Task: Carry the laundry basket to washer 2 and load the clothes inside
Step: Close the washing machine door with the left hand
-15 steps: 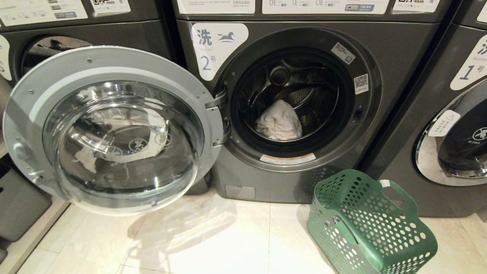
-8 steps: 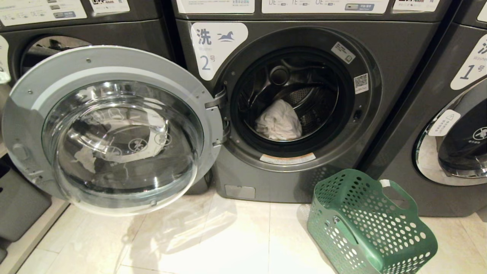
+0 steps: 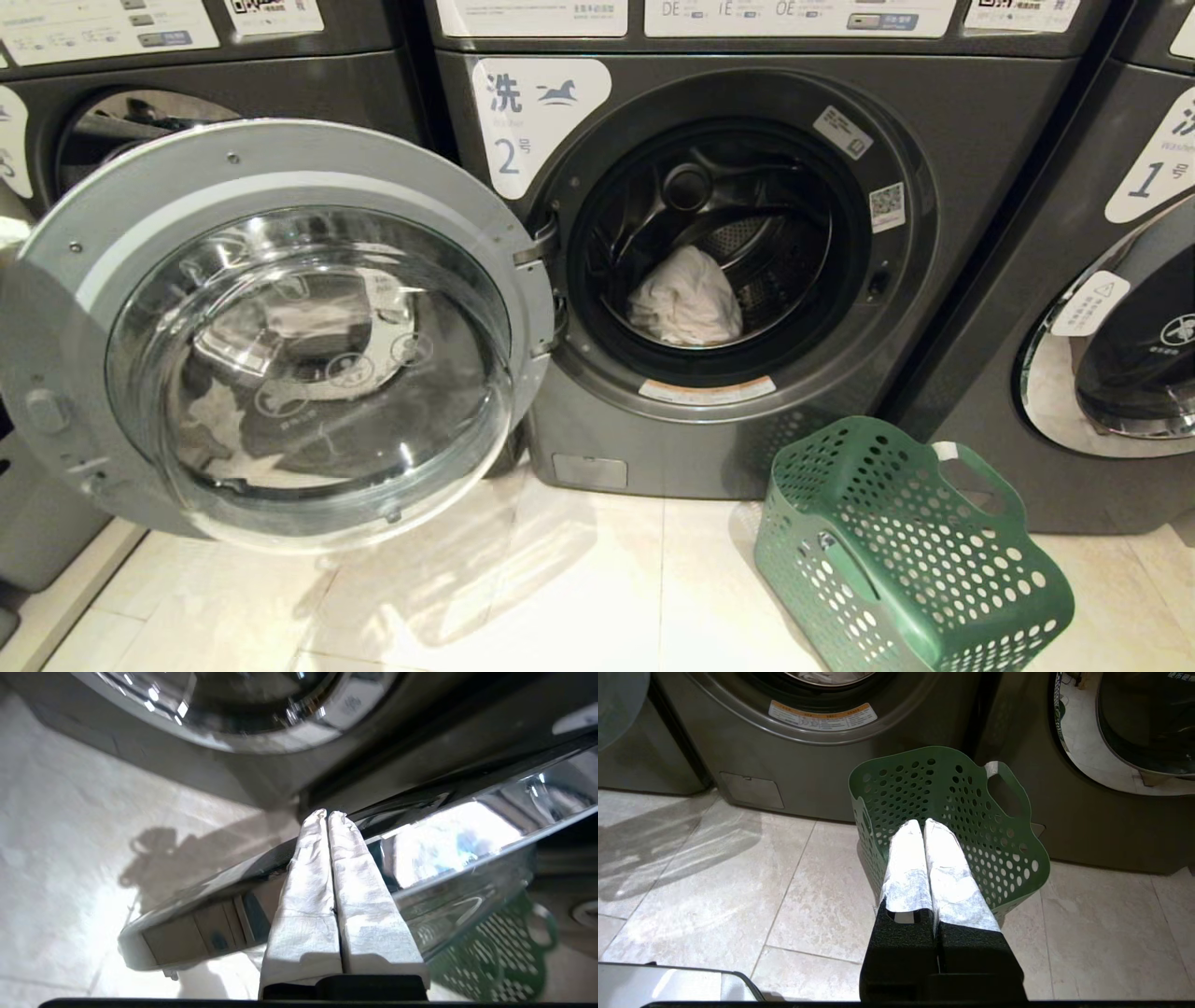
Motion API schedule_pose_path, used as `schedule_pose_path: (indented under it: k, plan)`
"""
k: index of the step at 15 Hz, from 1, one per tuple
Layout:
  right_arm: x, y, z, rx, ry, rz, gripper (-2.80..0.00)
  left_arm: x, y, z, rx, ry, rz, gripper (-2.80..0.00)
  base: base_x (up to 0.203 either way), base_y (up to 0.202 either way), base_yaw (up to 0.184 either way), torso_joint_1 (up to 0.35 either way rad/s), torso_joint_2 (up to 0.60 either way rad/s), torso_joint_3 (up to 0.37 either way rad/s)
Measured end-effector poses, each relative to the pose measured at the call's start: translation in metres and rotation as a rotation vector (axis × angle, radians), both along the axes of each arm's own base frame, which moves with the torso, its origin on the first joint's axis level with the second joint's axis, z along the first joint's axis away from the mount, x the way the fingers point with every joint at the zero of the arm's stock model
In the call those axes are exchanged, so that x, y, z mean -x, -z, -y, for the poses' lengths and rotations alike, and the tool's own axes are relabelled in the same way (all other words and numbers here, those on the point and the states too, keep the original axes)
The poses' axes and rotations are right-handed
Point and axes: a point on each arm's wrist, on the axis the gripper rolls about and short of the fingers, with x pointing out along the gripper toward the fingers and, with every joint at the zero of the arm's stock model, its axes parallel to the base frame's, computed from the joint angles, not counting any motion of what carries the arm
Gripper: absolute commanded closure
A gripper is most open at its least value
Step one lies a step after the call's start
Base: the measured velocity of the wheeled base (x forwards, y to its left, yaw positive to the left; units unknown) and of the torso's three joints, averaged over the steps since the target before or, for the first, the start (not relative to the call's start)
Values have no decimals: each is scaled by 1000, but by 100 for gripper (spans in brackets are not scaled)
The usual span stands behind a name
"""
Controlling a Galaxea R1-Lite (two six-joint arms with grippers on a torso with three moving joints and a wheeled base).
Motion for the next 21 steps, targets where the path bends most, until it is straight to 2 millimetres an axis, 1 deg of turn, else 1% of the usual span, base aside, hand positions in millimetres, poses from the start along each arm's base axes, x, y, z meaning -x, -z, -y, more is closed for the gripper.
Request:
schedule_pose_path:
  k: [2,4,7,10,11,13,14,15,17,19,21]
  plan:
    - [0,0,0,-3,-1,0,0,16,-2,19,50,41,-70,0,0,0,0,0,0,0]
    - [0,0,0,-10,0,-1,0,40,-11,45,88,100,-119,0,0,0,0,0,0,0]
    - [0,0,0,-13,-1,0,0,85,-21,98,130,255,-218,0,0,0,0,0,0,0]
    - [0,0,0,-3,-2,-1,0,124,-28,142,119,459,-231,0,0,0,0,0,0,0]
    - [0,0,0,1,-5,-1,0,135,-31,153,112,532,-226,0,0,0,0,0,0,0]
    - [0,0,0,27,-8,-1,0,152,-33,171,96,654,-225,0,0,0,0,0,0,0]
    - [0,0,0,39,-9,-1,0,157,-33,178,77,702,-228,0,0,0,0,0,0,0]
    - [0,0,0,43,-8,0,0,155,-32,184,56,731,-227,0,0,0,0,0,0,0]
    - [0,-1,0,54,-6,3,0,136,-29,200,17,772,-218,0,0,0,0,0,0,0]
    - [3,-10,0,61,-7,32,0,107,-24,220,-26,782,-194,0,0,0,0,0,0,0]
    - [10,-28,0,63,-9,62,0,74,-15,244,-63,786,-160,0,0,0,0,0,0,0]
